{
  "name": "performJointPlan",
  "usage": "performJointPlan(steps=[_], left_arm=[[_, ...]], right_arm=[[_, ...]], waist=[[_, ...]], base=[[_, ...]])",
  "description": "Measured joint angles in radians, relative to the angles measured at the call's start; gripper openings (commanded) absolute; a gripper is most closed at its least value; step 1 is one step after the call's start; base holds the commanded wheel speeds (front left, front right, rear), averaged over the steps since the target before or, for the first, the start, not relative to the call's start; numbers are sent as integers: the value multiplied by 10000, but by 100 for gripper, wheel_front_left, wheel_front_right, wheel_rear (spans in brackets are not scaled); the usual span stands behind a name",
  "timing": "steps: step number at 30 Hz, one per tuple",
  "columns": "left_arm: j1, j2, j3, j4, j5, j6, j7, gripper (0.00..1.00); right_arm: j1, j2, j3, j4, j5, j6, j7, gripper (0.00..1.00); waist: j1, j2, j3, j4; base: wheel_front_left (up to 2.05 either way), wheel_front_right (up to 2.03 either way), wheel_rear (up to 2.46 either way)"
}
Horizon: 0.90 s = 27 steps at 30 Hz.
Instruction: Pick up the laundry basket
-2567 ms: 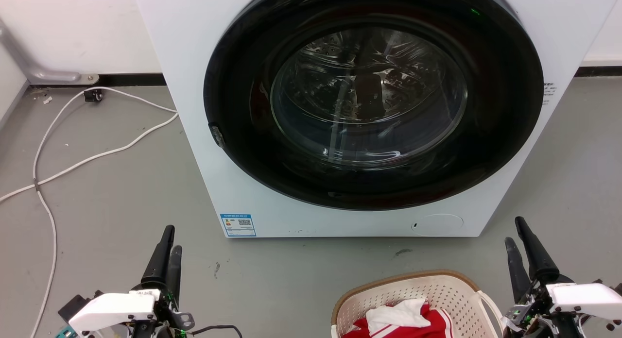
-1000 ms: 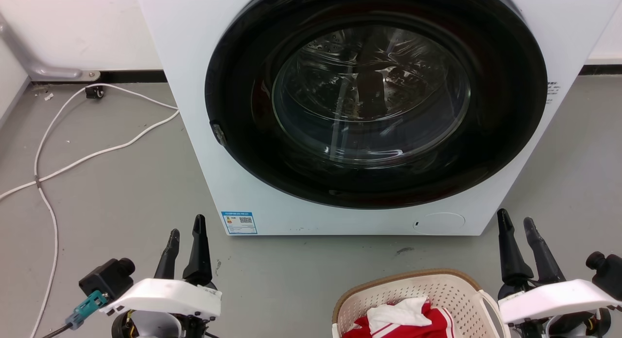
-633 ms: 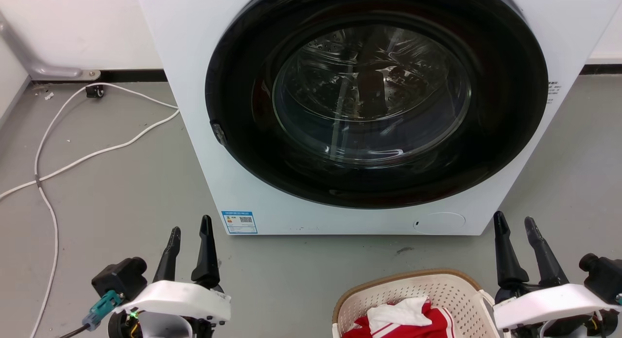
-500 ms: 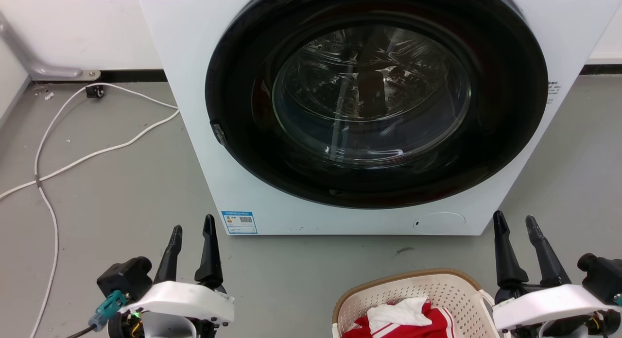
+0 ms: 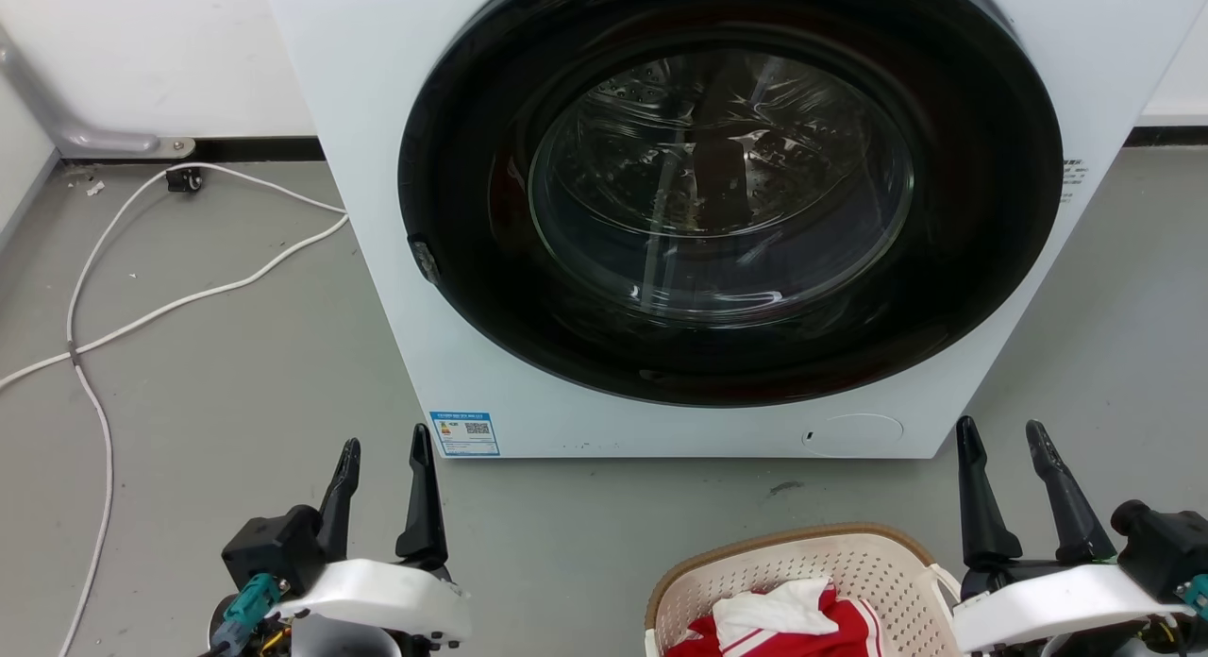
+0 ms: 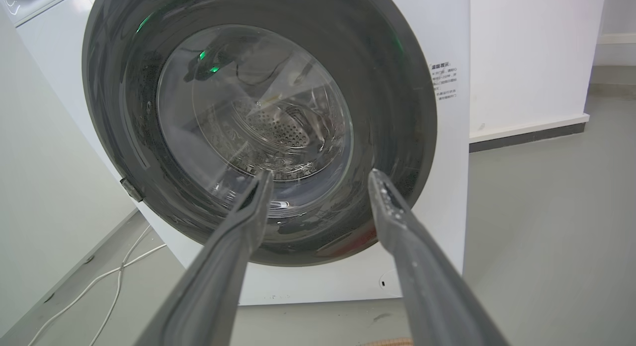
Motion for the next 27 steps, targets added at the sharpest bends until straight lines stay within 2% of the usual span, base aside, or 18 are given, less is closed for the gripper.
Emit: performJointPlan(steps=[27], left_arm=[[188,4,-268,272,1636,128,-560,100]], right_arm=[[280,-12,163,-117,-1521,0,-564,100]], waist=[[0,0,-22,31]], base=[[0,0,0]])
